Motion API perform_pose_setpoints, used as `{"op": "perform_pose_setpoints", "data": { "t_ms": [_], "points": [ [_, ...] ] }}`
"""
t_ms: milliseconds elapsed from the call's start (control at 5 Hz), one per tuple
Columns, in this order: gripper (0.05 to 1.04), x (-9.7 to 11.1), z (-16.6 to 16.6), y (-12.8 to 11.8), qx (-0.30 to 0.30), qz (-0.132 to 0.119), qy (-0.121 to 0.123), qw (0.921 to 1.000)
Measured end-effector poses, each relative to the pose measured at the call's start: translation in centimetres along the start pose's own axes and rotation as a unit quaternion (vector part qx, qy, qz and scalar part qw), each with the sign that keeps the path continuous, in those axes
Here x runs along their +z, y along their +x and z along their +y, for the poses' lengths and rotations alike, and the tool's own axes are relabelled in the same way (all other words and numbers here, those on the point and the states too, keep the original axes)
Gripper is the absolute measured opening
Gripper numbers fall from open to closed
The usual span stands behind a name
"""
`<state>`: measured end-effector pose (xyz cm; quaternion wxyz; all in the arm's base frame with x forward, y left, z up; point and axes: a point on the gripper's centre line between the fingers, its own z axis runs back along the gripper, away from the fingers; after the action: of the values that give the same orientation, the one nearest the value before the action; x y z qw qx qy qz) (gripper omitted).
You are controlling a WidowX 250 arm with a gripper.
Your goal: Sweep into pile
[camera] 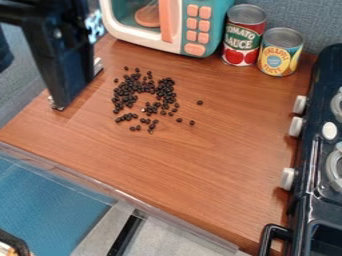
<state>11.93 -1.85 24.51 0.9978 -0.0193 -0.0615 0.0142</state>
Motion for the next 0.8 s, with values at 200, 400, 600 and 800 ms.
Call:
{"op": "perform_pose_setpoints", "data": {
  "t_ms": [200,400,600,800],
  "points": [
    [1.001,-0.2,-0.1,0.0,-0.007,0.001,-0.004,1.0],
    [1.001,-2.2,1.7,1.4,-0.041,-0.025,-0.016,0.9987],
    [1.001,-4.8,3.7,3.0,-0.083,-0.036,-0.012,0.9958],
    [1.001,-7.5,6.1,4.6,-0.101,-0.015,-0.007,0.9948]
  ]
}}
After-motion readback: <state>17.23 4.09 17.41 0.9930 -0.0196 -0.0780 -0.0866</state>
